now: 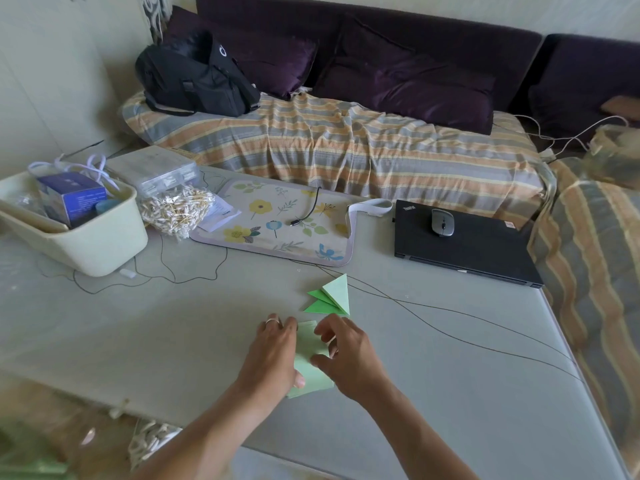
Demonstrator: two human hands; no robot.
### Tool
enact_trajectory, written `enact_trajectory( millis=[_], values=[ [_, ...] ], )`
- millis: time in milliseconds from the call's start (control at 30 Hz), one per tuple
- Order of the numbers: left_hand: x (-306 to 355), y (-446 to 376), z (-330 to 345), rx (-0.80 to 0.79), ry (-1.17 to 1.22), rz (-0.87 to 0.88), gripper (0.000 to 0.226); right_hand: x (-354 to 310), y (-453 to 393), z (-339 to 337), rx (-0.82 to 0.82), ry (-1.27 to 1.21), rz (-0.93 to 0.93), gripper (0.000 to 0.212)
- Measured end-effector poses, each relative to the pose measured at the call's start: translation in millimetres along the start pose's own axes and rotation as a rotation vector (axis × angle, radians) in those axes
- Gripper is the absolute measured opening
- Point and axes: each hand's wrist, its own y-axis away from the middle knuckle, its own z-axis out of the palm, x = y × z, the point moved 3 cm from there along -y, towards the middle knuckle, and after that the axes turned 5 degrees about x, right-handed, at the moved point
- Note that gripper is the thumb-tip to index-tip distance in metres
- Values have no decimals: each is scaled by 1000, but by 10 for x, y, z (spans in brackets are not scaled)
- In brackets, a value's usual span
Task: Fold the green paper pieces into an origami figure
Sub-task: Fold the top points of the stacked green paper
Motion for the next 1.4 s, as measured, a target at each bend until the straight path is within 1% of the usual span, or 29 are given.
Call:
enact_trajectory(
  millis=[67,133,200,333,433,500,600,667,700,767,900,967,1033,1167,1233,1300,1333,1400],
  values=[
    [4,-5,-2,-4,-6,5,80,-16,-15,-43,7,-107,87,44],
    [14,-7,-2,-11,-18,12,79,-35,-15,-79,1,-212,200,46],
    [20,-7,1,-13,-34,23,78,-33,-11,-82,15,-261,263,41],
    [32,0,-11,-6,-54,29,76,6,-16,-79,55,-268,343,21],
    [26,-6,-28,20,14,11,71,45,-21,-93,80,-265,388,17],
    [21,-17,-57,78,118,-17,57,67,-18,-100,95,-262,409,16],
    [-2,-40,-137,189,248,-80,27,89,-29,-118,101,-242,422,12],
    [-16,-52,-194,253,314,-114,15,87,-34,-139,106,-220,419,15],
    [-22,-52,-219,280,345,-127,14,86,-35,-146,113,-219,417,16],
    [-40,-47,-252,314,397,-159,19,80,-37,-153,118,-243,421,14],
    [-102,-35,-260,360,440,-184,21,87,-34,-188,157,-247,422,9],
    [-131,-45,-247,362,401,-188,27,110,-37,-221,208,-248,426,9],
    [-145,-65,-239,361,340,-184,27,120,-35,-243,237,-247,428,10],
    [-86,-90,-260,363,260,-165,25,97,-52,-251,209,-286,410,10],
    [-25,-69,-299,360,327,-158,19,64,-67,-254,173,-347,406,11],
    [4,-53,-334,355,448,-201,9,53,-87,-257,150,-406,411,13],
    [4,-55,-339,347,498,-231,9,45,-89,-265,149,-427,412,14],
    [-14,-77,-317,320,593,-295,17,30,-83,-286,170,-486,410,13]
  ],
)
